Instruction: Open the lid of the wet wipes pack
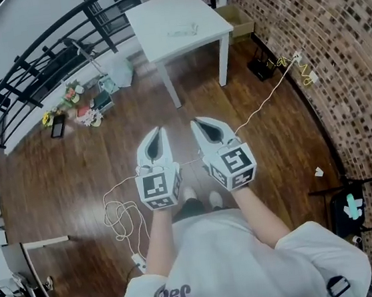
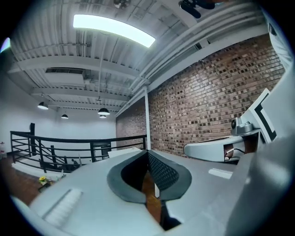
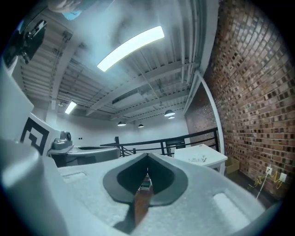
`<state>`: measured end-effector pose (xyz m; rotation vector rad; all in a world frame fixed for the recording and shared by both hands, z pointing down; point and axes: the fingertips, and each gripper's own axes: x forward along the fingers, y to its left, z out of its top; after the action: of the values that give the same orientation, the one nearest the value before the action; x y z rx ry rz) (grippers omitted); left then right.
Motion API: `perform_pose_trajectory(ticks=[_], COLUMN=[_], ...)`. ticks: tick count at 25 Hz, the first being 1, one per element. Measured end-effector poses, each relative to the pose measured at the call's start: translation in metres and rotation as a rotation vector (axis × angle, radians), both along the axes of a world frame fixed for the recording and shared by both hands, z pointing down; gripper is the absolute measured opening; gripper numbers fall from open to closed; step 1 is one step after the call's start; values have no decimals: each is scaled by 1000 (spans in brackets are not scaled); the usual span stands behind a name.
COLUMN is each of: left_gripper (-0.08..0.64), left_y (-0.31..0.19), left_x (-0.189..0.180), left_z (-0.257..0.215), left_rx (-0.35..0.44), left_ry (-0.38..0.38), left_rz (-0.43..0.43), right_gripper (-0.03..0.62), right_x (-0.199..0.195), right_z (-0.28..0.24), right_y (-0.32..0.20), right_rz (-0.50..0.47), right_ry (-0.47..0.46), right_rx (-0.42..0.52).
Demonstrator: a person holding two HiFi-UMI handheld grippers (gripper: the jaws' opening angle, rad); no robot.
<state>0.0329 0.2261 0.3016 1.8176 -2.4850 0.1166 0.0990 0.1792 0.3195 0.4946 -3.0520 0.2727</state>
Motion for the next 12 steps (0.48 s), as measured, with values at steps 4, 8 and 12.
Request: perform_pose_trajectory(ticks=[4,8,12], left_gripper=[17,17,17], left_y=[-46,-99,-147], left_x=[-2,-11,-64], left_z=[14,27,22], left_rx=[2,1,48], left_ry=[23,38,57], left_rz=[52,114,107], right_gripper=[-9,-9,-9], right_x=[4,1,-47], right_z=[9,31,29], right_y=[-39,-91,-141], right_rz=[58,135,148], right_ry=[19,45,81], right_rx=[8,-28,14])
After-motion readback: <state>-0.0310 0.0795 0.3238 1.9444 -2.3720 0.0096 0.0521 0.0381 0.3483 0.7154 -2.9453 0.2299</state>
